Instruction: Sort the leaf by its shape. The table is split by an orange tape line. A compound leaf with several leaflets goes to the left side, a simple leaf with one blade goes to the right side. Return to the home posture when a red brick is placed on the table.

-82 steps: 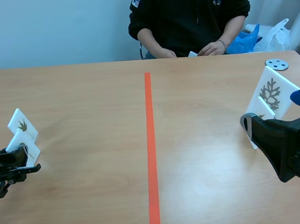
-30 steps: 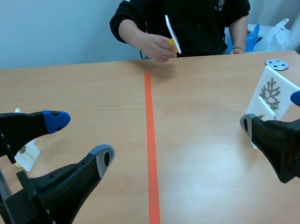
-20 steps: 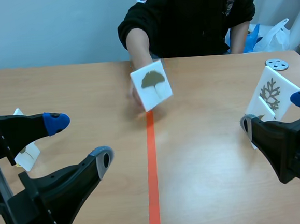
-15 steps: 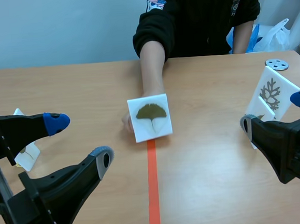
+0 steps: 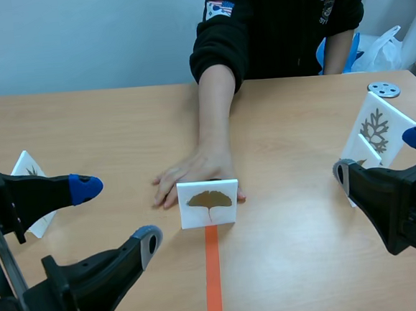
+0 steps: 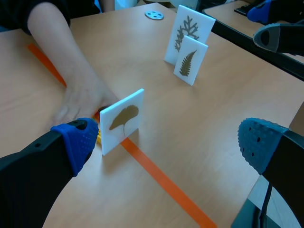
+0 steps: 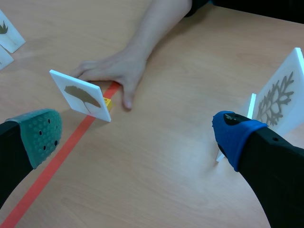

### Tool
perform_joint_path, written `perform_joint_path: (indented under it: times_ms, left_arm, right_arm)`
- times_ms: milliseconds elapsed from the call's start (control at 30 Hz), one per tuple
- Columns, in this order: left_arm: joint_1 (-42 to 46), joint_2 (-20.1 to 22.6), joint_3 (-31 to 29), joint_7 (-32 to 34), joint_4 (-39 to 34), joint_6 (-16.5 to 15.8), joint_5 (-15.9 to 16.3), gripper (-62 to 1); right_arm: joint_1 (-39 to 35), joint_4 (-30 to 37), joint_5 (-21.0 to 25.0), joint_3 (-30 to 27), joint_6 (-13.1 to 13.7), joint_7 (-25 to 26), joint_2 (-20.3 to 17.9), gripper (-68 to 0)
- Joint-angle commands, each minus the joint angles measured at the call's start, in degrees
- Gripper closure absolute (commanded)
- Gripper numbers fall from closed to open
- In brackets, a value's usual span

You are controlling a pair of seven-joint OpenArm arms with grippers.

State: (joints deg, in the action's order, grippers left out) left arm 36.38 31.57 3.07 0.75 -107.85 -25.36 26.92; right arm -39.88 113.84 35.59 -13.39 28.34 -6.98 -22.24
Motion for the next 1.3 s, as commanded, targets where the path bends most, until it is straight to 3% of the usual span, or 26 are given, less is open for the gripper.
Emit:
perform_joint_path:
  times_ms: [0, 500, 600, 733, 1100, 1267]
  left_arm:
    - [-0.3, -0.5, 0.3, 0.8, 0.8, -0.1, -0.6, -62.3]
    - [-11.3, -2.7, 4.9, 4.9, 18.3, -0.1, -3.0, -62.3]
    - [-14.3, -4.3, 5.9, 6.0, 22.5, -0.1, -5.6, -62.3]
    - [-18.6, -6.4, 7.5, 7.7, 28.4, -0.1, -6.0, -62.3]
    - [-30.5, -10.3, 15.1, 16.5, 43.2, 0.2, -18.8, -62.3]
    - [-36.0, -12.4, 17.7, 20.3, 49.5, 0.5, -22.8, -62.3]
  right_arm:
    - [0.3, 0.2, 0.6, -0.2, 0.0, 0.7, -0.3, -67.9]
    - [0.3, 0.2, 0.6, -0.2, -0.5, 0.7, -0.3, -67.9]
    - [0.3, 0.2, 0.4, -0.2, -0.9, 0.7, -0.3, -67.9]
    - [0.3, 0.2, 0.4, -0.2, -1.4, 0.7, -0.3, -67.9]
    - [0.3, 0.2, 0.4, -0.2, -1.6, 0.7, -0.3, -67.9]
    - [0.3, 0.2, 0.4, -0.2, -1.6, 0.7, -0.3, -67.9]
